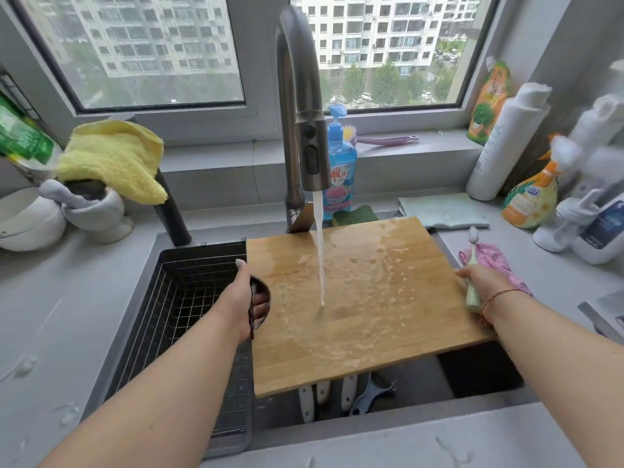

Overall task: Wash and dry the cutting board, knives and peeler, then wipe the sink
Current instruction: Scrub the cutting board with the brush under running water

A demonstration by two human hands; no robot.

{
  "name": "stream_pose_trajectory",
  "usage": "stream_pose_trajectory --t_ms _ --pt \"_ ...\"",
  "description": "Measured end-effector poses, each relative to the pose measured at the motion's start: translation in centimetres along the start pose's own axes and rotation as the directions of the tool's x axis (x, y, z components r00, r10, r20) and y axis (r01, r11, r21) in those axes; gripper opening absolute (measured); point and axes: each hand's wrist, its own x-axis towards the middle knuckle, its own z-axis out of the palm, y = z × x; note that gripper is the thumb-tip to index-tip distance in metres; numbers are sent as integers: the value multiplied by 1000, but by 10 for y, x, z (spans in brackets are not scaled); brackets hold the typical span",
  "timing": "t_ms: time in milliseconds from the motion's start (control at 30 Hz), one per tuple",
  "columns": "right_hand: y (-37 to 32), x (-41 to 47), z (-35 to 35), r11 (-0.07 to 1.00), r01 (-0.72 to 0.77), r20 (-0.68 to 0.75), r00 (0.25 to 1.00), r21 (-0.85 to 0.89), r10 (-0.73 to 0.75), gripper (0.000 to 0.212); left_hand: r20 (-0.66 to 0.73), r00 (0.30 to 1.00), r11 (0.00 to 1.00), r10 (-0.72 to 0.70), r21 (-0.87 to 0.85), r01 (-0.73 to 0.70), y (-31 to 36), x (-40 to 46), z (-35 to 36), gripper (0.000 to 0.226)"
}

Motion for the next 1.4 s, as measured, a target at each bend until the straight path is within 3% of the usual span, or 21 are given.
stream_pose_trajectory --t_ms 133,433,567,933,1167,1300,1400 --pt "-6 3 -6 999 45 -81 996 -6 -45 32 38 999 999 -31 -39 33 -6 0 4 85" --pt "-24 3 -15 990 140 -37 989 -12 -141 18 116 990 996 -77 -46 83 -8 -8 18 97" --pt "-15 0 -13 997 73 -95 993 -39 -76 27 119 990 995 -72 -54 79 -2 -5 14 83" --pt "43 5 20 997 -56 -22 998 -60 55 35 -17 999 992 -45 116 47 24 -7 -7 86" --pt "78 32 39 982 -185 47 981 -34 186 61 -60 998 980 -28 196 39 41 -8 -17 80" --pt "57 -31 51 971 -226 59 971 -81 231 39 -66 998 979 -18 200 30 55 -10 -21 78" --pt "59 -43 59 962 -255 100 959 -96 264 42 -87 995 974 39 224 -19 61 -7 -25 80"
